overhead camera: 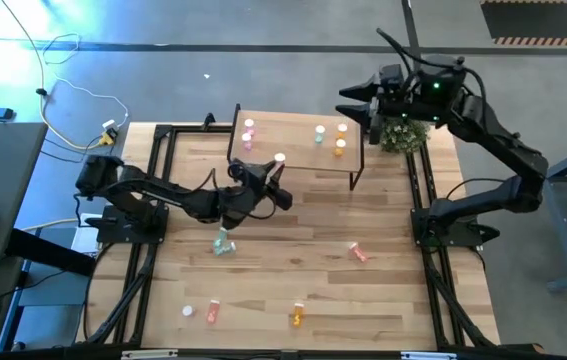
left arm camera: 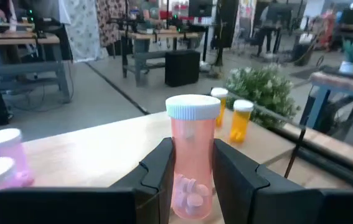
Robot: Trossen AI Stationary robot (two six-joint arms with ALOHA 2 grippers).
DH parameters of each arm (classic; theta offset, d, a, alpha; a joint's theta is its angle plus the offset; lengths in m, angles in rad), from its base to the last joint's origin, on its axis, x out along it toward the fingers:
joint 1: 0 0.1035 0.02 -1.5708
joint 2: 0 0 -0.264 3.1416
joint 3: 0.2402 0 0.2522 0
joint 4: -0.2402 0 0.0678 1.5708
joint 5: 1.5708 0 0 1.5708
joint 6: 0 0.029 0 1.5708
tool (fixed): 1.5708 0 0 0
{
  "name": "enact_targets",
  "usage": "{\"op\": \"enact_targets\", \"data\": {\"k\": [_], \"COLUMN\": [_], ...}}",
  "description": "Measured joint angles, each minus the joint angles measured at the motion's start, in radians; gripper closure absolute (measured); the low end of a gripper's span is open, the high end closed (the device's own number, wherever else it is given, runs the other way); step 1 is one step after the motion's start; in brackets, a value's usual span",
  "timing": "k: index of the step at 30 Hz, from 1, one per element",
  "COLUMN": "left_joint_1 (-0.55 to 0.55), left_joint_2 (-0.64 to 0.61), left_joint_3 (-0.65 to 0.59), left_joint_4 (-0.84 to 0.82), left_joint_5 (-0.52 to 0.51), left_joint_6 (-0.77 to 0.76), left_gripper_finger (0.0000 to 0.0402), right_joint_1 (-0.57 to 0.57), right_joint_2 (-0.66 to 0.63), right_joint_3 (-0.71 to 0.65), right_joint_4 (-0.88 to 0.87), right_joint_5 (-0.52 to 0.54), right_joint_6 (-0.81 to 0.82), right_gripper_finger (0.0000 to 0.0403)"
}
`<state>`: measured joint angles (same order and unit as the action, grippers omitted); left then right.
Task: Pick and place medicine bottles onto shelf by color
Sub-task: Put the bottom right pink pill bottle on the shelf
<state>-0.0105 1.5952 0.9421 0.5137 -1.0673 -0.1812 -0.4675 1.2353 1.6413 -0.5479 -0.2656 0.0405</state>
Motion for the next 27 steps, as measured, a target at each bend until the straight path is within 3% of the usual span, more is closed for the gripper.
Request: {"op": "enact_targets", "data": {"k": [7,14,27], "left_joint_1": [0.0,0.023,0.062], "left_joint_2": [0.08,0.082,0.082], "left_joint_3": [0.0,0.0,0.0], "left_joint_4": [0.254,0.262,0.262], "left_joint_5": [0.002,-0.002,0.002], "left_joint_6": [0.188,0.221,0.29], "left_gripper_finger": [0.0316,0.0316,0.0316], "right_joint_1": [0.0,0.004,0.042], "right_joint_2": [0.082,0.194,0.346], "right_joint_3": [0.0,0.0,0.0], "right_joint_4": [-0.031,-0.032,-0.009], "right_joint_5": [-0.01,-0.157,-0.177], "right_joint_6": [-0.022,-0.015,-0.047], "right_gripper_finger": [0.0201,0.0201,0.0177]}}
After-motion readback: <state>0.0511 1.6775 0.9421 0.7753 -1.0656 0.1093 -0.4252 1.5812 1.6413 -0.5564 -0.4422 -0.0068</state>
